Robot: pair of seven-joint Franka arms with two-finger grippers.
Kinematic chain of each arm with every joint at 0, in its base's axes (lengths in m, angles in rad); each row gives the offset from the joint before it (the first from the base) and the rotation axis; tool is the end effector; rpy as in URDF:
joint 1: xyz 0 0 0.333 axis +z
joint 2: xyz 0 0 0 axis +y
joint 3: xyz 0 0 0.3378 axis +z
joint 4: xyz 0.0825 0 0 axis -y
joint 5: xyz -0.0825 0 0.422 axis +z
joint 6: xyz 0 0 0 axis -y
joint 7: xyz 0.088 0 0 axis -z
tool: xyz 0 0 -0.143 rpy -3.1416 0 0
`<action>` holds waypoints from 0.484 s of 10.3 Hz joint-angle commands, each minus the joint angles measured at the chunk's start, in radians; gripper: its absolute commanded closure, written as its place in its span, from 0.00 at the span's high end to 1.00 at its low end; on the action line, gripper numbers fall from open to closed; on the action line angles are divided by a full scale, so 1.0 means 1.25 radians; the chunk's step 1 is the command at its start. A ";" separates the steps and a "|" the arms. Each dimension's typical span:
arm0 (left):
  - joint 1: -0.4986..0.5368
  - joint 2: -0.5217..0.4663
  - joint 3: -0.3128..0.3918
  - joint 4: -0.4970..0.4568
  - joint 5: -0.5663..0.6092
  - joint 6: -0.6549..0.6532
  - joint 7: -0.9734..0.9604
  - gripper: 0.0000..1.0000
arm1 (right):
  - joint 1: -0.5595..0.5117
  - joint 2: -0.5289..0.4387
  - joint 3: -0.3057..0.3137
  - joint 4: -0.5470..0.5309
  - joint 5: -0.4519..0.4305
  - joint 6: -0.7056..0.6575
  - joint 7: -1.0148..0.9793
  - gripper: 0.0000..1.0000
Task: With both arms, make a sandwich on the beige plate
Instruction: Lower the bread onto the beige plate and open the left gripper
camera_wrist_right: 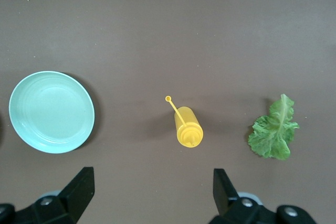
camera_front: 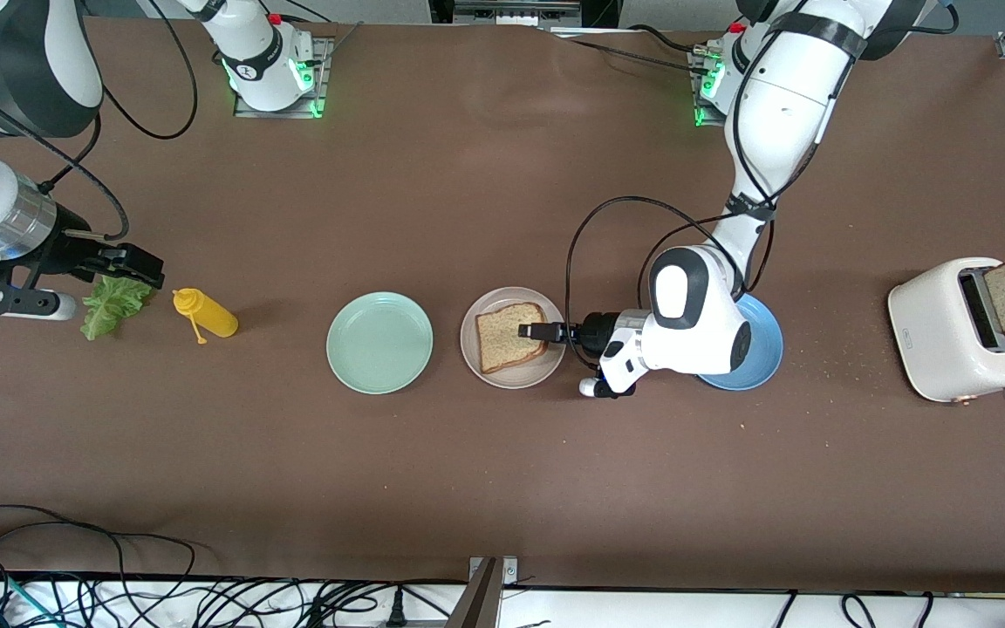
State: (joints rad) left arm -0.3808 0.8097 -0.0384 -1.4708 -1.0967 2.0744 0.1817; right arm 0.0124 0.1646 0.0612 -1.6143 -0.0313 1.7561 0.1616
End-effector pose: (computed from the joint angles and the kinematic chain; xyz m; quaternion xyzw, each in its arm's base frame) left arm 0.6684 -0.3734 0.1724 0.8924 0.0385 -0.1407 0.4270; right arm 0.6500 0.0418 0.5015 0.9990 -0.0413 -0.0099 0.0116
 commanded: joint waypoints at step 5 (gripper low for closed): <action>0.037 -0.040 0.005 0.001 0.130 -0.040 -0.088 1.00 | -0.009 0.002 0.006 0.010 0.013 -0.011 0.009 1.00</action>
State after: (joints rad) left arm -0.3565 0.7934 -0.0322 -1.4610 -0.9803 2.0582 0.0989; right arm 0.0124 0.1646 0.0612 -1.6143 -0.0313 1.7560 0.1619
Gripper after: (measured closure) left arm 0.000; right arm 0.000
